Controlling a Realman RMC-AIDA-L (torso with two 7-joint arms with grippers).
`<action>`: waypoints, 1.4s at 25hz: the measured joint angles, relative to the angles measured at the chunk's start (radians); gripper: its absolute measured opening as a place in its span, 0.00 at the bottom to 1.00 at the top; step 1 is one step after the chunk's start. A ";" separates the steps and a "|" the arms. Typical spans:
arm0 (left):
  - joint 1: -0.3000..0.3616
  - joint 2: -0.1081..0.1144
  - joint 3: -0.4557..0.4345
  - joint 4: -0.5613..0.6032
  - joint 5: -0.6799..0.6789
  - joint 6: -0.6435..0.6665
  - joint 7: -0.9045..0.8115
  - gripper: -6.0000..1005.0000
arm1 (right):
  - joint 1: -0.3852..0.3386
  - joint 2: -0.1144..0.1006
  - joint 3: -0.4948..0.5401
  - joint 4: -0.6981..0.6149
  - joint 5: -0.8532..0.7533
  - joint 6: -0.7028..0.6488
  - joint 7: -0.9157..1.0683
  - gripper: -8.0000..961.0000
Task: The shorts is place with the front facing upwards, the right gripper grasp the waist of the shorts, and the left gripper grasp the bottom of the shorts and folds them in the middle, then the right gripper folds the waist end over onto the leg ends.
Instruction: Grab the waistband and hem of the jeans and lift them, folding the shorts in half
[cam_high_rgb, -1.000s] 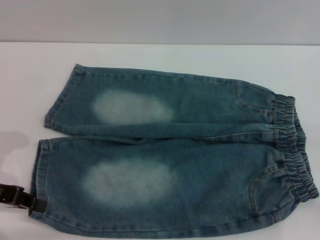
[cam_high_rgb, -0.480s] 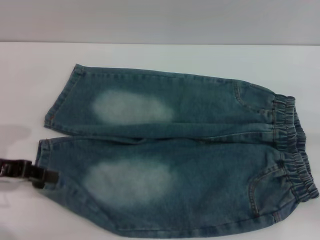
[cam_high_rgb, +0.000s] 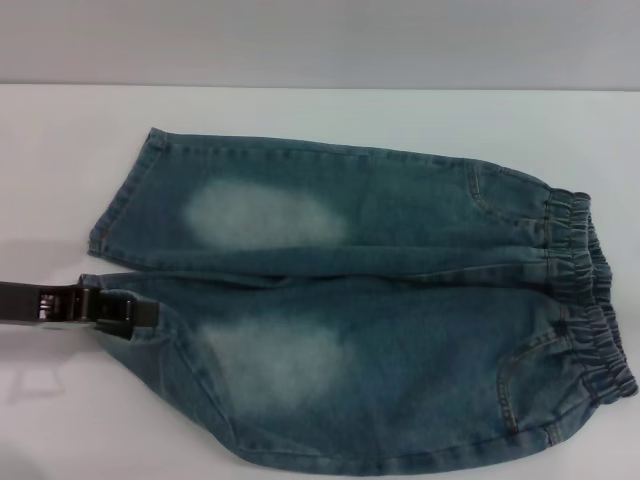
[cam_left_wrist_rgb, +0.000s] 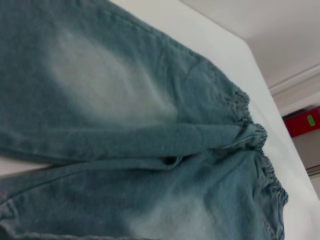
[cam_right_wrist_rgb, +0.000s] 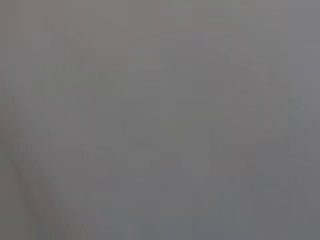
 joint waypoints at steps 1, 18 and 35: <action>0.000 -0.002 0.000 0.000 -0.005 -0.003 0.001 0.04 | 0.006 0.000 -0.042 -0.031 -0.001 0.005 0.029 0.84; 0.025 -0.011 -0.006 -0.002 -0.032 -0.089 0.037 0.04 | 0.030 -0.018 -0.614 -0.217 -0.188 0.074 0.223 0.84; 0.005 -0.011 -0.005 0.000 -0.042 -0.083 0.038 0.04 | 0.111 0.030 -0.671 -0.237 -0.496 0.228 0.330 0.84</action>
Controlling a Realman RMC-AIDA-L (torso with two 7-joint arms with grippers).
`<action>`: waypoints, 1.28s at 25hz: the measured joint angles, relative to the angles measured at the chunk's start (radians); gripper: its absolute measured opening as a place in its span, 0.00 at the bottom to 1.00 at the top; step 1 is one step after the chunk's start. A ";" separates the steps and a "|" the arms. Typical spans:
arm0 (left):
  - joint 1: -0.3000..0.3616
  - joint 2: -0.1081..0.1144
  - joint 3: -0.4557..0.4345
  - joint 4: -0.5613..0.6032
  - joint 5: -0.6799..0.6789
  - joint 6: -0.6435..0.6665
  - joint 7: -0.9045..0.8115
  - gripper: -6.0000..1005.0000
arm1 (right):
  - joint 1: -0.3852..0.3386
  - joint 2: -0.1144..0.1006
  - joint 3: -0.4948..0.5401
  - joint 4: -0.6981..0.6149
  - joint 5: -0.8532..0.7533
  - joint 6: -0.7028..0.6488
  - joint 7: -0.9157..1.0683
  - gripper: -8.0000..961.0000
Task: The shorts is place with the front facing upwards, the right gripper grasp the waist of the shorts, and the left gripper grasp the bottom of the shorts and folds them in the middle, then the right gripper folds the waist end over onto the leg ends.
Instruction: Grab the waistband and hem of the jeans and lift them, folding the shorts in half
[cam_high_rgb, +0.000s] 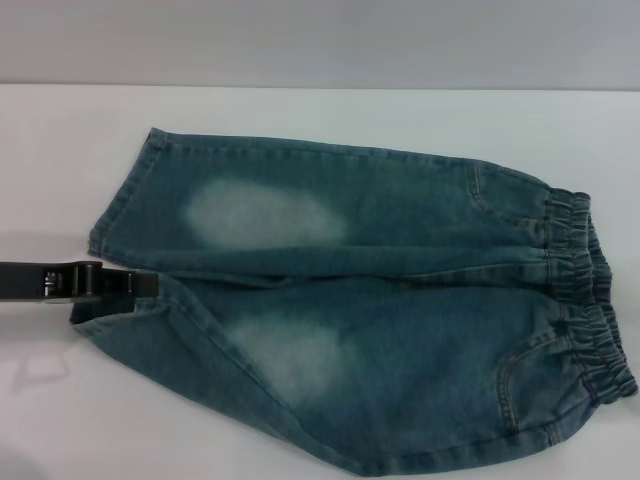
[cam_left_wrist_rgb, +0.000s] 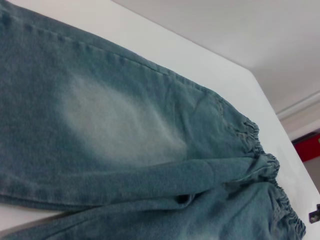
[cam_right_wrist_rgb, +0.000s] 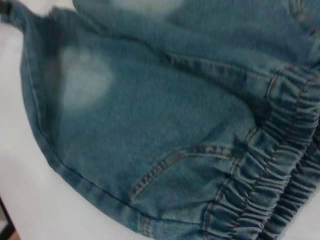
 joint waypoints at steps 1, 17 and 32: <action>-0.001 0.000 0.000 0.000 0.000 0.000 0.000 0.04 | 0.005 0.006 -0.012 0.005 -0.006 0.010 0.001 0.84; -0.011 0.010 -0.001 0.003 0.000 -0.001 -0.004 0.04 | 0.044 0.022 -0.043 0.090 -0.013 0.081 0.002 0.84; -0.026 0.011 0.006 -0.001 0.000 -0.009 -0.001 0.04 | 0.080 0.025 -0.034 0.109 -0.005 0.095 0.002 0.84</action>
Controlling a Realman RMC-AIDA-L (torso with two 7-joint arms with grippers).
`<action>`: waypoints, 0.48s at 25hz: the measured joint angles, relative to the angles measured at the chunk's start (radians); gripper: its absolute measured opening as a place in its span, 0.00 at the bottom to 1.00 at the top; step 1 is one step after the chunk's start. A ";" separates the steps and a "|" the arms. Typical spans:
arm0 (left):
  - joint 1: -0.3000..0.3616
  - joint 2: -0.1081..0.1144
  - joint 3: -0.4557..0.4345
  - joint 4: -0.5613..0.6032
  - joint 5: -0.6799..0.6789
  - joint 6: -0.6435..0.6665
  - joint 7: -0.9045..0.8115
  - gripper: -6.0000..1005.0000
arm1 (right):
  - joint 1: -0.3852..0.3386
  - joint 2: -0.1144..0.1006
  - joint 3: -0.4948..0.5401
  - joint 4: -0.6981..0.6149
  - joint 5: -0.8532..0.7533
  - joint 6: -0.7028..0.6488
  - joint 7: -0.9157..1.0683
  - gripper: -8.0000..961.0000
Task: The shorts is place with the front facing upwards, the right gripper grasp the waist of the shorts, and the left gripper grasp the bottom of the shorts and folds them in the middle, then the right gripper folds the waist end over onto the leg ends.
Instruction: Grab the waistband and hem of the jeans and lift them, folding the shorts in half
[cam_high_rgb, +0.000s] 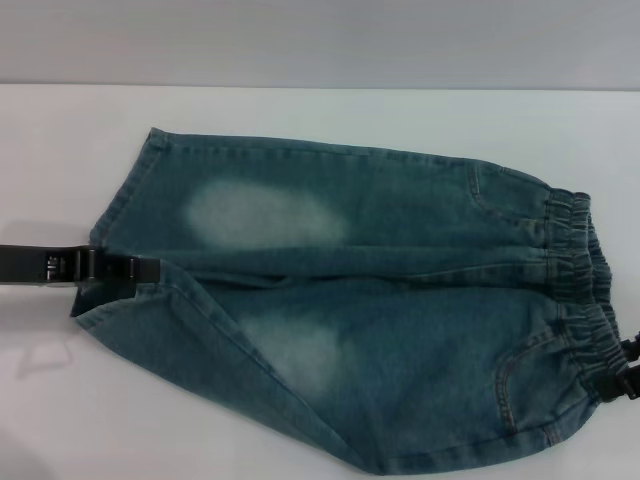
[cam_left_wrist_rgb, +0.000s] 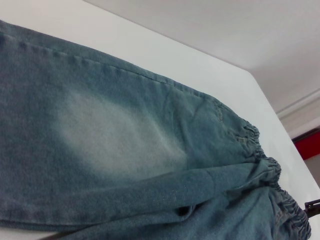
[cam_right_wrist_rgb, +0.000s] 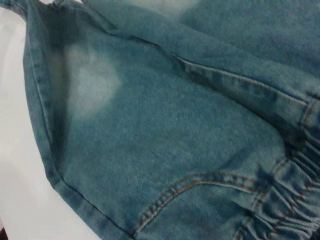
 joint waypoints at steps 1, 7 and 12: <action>0.000 0.000 0.000 0.000 0.000 0.000 0.000 0.04 | 0.001 0.002 0.000 0.000 0.001 -0.001 -0.001 0.84; 0.000 0.000 -0.001 -0.002 0.000 -0.001 0.001 0.04 | 0.008 0.009 -0.006 -0.001 0.013 -0.009 -0.006 0.84; 0.000 -0.001 -0.001 -0.002 0.000 -0.002 0.002 0.04 | 0.014 0.022 -0.007 -0.007 0.013 -0.035 -0.010 0.84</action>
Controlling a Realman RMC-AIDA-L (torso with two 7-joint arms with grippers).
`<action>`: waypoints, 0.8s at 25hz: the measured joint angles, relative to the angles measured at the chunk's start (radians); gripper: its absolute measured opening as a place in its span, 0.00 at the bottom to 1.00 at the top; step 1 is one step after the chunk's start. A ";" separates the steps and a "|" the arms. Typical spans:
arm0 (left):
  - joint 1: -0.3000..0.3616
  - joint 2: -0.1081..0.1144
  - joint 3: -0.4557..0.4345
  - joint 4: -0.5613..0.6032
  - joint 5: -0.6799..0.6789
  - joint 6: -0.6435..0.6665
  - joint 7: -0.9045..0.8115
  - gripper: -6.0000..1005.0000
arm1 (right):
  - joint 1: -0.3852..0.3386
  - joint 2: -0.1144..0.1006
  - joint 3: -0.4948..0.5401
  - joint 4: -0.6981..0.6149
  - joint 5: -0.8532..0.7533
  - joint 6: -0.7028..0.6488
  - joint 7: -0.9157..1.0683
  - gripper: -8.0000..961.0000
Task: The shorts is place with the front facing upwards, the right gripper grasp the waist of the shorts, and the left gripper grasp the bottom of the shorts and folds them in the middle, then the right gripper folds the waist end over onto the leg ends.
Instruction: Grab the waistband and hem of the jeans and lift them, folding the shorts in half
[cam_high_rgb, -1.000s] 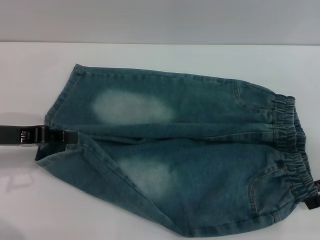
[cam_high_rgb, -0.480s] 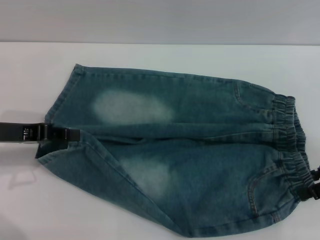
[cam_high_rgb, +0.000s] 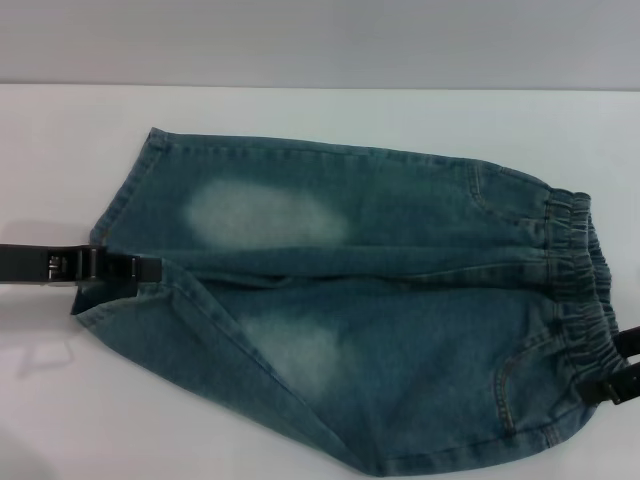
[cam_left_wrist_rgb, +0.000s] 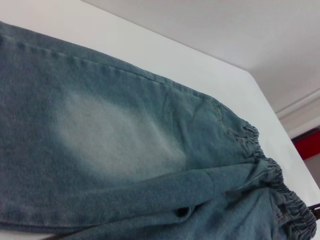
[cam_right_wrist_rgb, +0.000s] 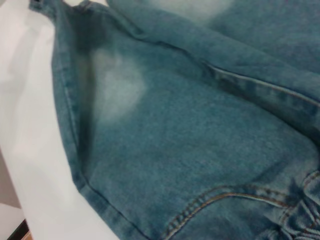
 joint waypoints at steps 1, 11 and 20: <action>-0.002 0.000 0.001 0.000 0.000 0.000 0.001 0.04 | 0.001 0.002 0.000 -0.001 0.000 -0.007 -0.003 0.84; -0.005 -0.001 -0.003 0.000 0.000 0.000 0.001 0.04 | 0.002 0.008 -0.001 0.002 0.001 -0.025 -0.020 0.84; -0.017 0.000 0.001 0.000 0.000 0.000 0.001 0.05 | -0.008 0.012 -0.002 0.003 0.001 -0.046 -0.023 0.84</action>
